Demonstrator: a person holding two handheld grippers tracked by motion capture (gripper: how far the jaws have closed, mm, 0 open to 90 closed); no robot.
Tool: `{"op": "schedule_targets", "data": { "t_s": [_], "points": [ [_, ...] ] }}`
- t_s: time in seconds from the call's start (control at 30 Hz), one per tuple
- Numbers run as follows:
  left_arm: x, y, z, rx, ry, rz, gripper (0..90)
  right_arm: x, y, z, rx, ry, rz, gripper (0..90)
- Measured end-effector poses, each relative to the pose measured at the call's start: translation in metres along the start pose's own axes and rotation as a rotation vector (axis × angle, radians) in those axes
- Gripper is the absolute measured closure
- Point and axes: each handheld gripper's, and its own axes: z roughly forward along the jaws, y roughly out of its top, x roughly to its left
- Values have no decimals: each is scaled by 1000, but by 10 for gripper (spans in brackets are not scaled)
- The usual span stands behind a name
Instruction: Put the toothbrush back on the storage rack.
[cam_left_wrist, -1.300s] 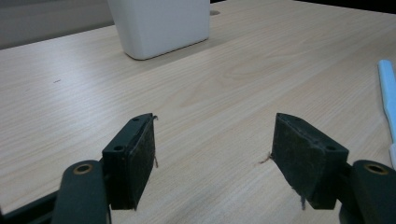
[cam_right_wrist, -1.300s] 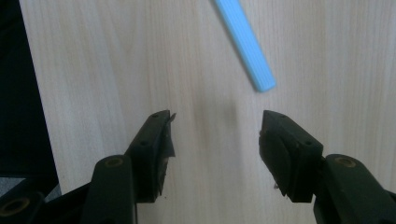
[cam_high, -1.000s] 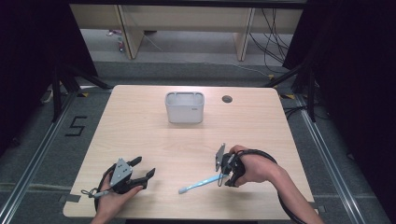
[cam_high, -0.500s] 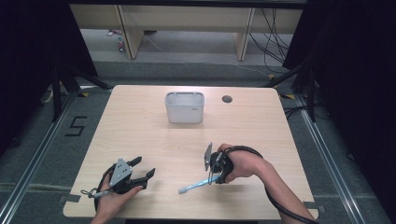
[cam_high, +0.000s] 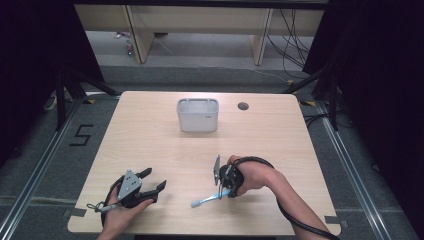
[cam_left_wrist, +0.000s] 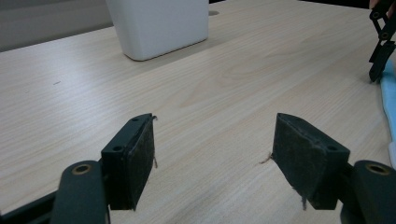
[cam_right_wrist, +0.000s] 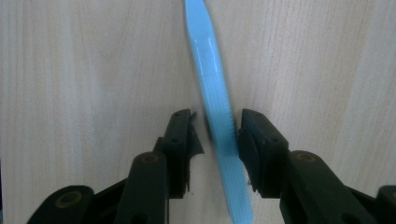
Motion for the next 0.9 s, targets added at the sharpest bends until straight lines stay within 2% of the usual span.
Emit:
{"op": "schedule_targets", "data": {
  "t_s": [0.1,0.13,0.23,0.27,0.33,0.37,0.47,0.5,0.53,0.57,0.63,0.67,0.77,0.83,0.9],
  "points": [
    [0,0,0,2,0,1,292,0,0,1,4,-2,-10,671],
    [0,0,0,2,-1,1,292,1,1,0,14,4,10,677],
    [0,0,0,1,0,-1,292,1,1,0,21,17,9,700],
    [0,0,0,1,0,-1,292,-2,1,1,13,4,-38,710],
    [0,0,0,1,-1,0,292,-1,0,1,3,-6,-33,717],
    [0,0,0,1,-1,1,292,1,1,1,11,-9,-1,726],
    [0,0,1,-10,-8,-3,295,4,2,0,21,-20,36,742],
    [0,-1,1,-10,-9,-4,297,3,1,2,10,-35,7,748],
    [0,-1,1,-10,-9,-4,297,3,1,2,10,-35,7,748],
    [0,0,0,1,-3,-2,297,5,3,1,22,-34,33,761],
    [0,0,0,2,-2,-2,297,5,3,2,16,-41,21,777],
    [0,0,0,1,-2,-2,297,7,5,0,31,-39,53,781],
    [0,0,0,0,-2,-3,296,6,5,2,30,-45,27,786],
    [0,-1,0,-11,-6,-10,295,7,6,1,42,-42,52,787],
    [0,-1,0,-12,-6,-11,295,6,6,2,26,-46,36,787]
  ]
}}
